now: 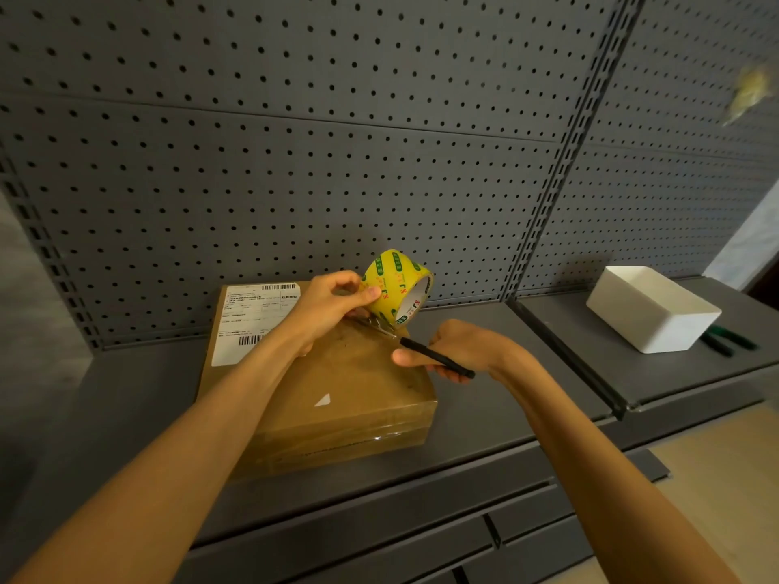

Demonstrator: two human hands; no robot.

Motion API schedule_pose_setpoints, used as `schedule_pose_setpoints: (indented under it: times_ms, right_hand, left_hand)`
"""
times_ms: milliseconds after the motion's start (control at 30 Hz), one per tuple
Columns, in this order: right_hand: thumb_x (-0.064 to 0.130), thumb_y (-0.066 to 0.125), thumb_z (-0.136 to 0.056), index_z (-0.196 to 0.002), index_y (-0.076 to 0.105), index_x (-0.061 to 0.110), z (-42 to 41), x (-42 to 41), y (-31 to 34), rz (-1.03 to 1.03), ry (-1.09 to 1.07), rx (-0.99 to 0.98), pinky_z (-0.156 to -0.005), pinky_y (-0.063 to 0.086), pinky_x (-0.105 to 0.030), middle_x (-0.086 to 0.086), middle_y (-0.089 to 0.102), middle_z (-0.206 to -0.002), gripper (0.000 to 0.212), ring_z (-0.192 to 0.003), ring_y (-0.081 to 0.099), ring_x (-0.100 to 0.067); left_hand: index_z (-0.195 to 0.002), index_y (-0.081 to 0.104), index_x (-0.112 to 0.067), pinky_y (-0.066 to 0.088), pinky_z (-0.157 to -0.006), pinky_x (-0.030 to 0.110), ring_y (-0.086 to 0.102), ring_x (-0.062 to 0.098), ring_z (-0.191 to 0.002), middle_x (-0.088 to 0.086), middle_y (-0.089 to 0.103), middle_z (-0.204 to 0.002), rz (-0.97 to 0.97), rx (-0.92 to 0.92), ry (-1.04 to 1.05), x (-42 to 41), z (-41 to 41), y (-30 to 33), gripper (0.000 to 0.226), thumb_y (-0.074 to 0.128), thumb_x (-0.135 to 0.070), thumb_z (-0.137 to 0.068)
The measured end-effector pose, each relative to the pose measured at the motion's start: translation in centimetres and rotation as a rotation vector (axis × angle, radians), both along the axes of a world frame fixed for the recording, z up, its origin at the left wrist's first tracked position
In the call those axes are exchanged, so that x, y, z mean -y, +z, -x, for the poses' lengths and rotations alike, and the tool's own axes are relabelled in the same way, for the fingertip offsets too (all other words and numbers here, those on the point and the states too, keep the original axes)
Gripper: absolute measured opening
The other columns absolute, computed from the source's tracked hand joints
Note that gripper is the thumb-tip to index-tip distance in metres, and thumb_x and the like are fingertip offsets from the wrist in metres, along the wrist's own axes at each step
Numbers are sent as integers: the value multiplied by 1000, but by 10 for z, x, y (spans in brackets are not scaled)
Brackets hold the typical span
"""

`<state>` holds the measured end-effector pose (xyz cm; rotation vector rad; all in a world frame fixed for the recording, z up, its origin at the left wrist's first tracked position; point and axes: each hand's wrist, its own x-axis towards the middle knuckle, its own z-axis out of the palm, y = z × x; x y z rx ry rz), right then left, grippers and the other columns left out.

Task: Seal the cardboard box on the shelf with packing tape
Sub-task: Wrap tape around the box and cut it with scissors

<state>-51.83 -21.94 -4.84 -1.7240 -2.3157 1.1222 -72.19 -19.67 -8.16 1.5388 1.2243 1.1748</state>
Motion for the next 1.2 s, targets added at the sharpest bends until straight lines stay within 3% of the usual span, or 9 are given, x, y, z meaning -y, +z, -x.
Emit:
schedule_pose_setpoints:
  times_ms: [333,567,633,700,800,900,1000,1200]
  right_hand:
    - [58,64,-76,-53,50,11,-10,-4,-2,-76,-13,40,-52,43,-20,0,52,-47,54,-41,48,-10]
    - [67,63,-71,-57,54,9,-43,-2,-9,-94,-77,131,-63,48,-26,-7,58,-55,60,-48,53,-15]
    - [66,64,-71,-57,53,9,-53,-2,-14,-89,-132,146,-65,49,-28,-9,58,-56,60,-49,55,-16]
    - [63,67,-73,-58,50,8,-58,0,-21,-109,-176,213,-62,47,-29,-9,57,-57,59,-52,55,-17]
    - [48,70,-78,-81,53,5,-59,4,-39,-179,-234,281,-53,39,-27,-9,55,-78,46,-68,52,-22]
    - [27,64,-85,-104,54,2,-58,8,-58,-254,-301,307,-64,42,-33,-17,57,-105,34,-84,53,-29]
    - [19,64,-86,-100,55,2,-60,8,-69,-260,-341,317,-72,44,-35,-19,55,-104,24,-102,55,-34]
    - [19,66,-86,-109,56,0,-64,0,-76,-266,-367,276,-80,47,-38,-18,55,-115,31,-107,53,-34]
  left_hand:
    - [-81,64,-19,53,-81,29,68,13,-78,1,68,-92,-12,4,-7,-1,-2,0,10,65,-28,-85]
    - [-87,65,-12,50,-71,16,66,10,-75,1,68,-92,-69,-80,40,-6,-14,9,16,65,-28,-85]
    - [-87,64,-8,52,-69,15,64,13,-78,4,67,-92,-101,-152,5,-10,-24,14,19,66,-26,-84]
    - [-83,65,-9,51,-73,27,61,17,-81,5,64,-89,-166,-285,-15,-18,-41,19,23,69,-32,-81]
    - [-82,66,-17,41,-71,33,53,15,-81,-1,58,-87,-276,-588,15,-29,-76,23,25,72,-41,-77]
    - [-93,66,-20,44,-79,35,54,18,-89,-3,55,-96,-302,-803,-19,-37,-108,18,28,71,-44,-78]
    - [-104,65,-23,46,-79,36,56,23,-93,-1,55,-103,-314,-971,-36,-45,-128,9,33,67,-46,-81]
    - [-107,65,-22,48,-78,37,59,28,-98,2,57,-107,-308,-1142,-46,-55,-144,-5,33,65,-45,-84]
